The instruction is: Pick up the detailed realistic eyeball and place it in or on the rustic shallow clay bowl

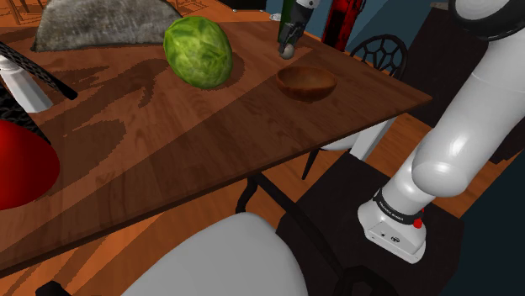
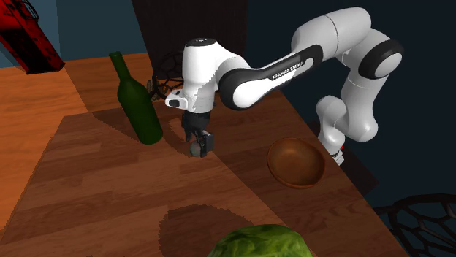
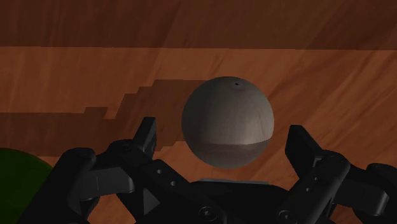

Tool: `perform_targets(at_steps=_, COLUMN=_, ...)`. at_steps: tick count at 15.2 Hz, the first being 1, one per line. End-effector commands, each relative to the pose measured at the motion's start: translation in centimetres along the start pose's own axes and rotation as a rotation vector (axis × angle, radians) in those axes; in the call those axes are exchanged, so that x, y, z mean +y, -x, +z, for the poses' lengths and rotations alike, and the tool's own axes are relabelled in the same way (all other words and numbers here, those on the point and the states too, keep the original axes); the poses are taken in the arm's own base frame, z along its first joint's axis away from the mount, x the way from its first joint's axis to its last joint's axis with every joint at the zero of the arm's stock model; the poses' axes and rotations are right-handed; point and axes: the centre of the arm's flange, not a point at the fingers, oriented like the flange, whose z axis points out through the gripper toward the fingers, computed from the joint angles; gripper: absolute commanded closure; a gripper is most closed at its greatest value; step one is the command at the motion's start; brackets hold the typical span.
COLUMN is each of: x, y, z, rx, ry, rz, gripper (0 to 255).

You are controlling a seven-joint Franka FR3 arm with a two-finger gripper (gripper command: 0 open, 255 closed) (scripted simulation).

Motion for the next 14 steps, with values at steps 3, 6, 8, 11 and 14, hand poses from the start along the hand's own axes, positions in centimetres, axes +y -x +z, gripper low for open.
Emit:
perform_targets(at_steps=3, x=0.02, y=-0.05, z=0.3, rx=0.001, ry=0.0, rz=0.0, gripper=0)
perform_targets(at_steps=6, x=0.02, y=-0.05, z=0.3, rx=0.001, ry=0.0, rz=0.0, gripper=0)
perform_targets(at_steps=8, x=0.02, y=-0.05, z=0.3, rx=0.001, ry=0.0, rz=0.0, gripper=255)
perform_targets(at_steps=11, x=0.02, y=-0.05, z=0.3, rx=0.001, ry=0.0, rz=0.0, gripper=255)
perform_targets(at_steps=14, x=0.02, y=-0.05, z=0.3, rx=0.001, ry=0.0, rz=0.0, gripper=255)
